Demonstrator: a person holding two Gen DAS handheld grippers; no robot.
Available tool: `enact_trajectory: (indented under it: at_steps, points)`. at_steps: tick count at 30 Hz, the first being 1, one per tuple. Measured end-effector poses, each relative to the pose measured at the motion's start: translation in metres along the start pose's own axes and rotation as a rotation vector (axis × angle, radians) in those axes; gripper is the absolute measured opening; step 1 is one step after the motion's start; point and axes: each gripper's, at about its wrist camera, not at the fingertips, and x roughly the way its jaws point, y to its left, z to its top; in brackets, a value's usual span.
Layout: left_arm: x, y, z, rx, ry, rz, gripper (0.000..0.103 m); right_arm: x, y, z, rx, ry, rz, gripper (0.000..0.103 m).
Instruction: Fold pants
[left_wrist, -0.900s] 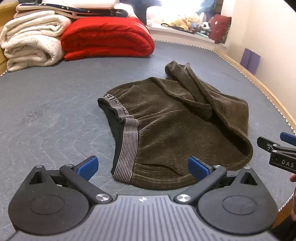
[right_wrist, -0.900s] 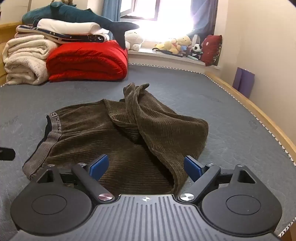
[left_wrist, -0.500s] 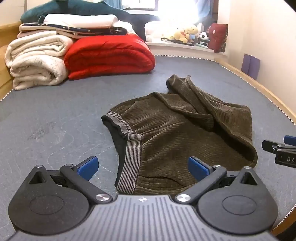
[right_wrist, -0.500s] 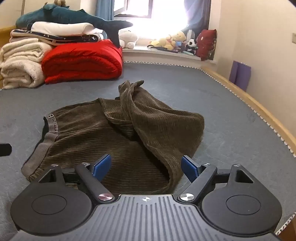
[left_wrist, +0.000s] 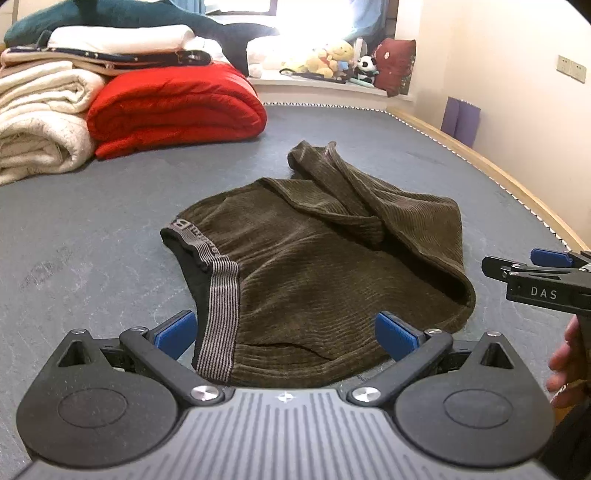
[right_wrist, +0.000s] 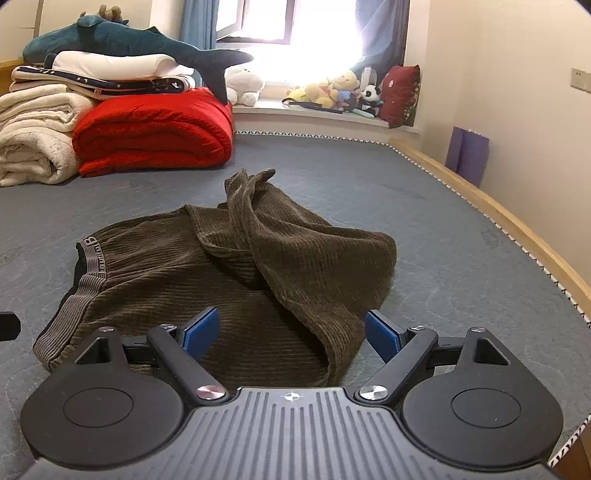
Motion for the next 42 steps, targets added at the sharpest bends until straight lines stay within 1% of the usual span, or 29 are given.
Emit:
enact_trajectory:
  at_steps: [4,7,12,35,42]
  points:
    - [-0.001,0.002,0.0,-0.008,0.004,-0.001,0.103,0.0,0.002,0.0,0.003,0.009,0.032,0.087]
    - [-0.001,0.003,0.0,-0.011,0.009,-0.001,0.103,0.0,0.004,0.0,-0.017,0.003,0.015,0.087]
    - [0.003,0.002,-0.002,-0.006,0.022,0.007,0.103,0.002,0.001,0.0,-0.005,0.016,-0.002,0.087]
    - [0.011,0.003,-0.004,-0.026,0.052,0.022,0.103,0.004,0.005,-0.001,-0.023,0.018,-0.047,0.087]
    - [0.012,0.005,-0.004,-0.033,0.058,0.029,0.103,0.007,0.005,-0.002,-0.024,0.032,-0.057,0.087]
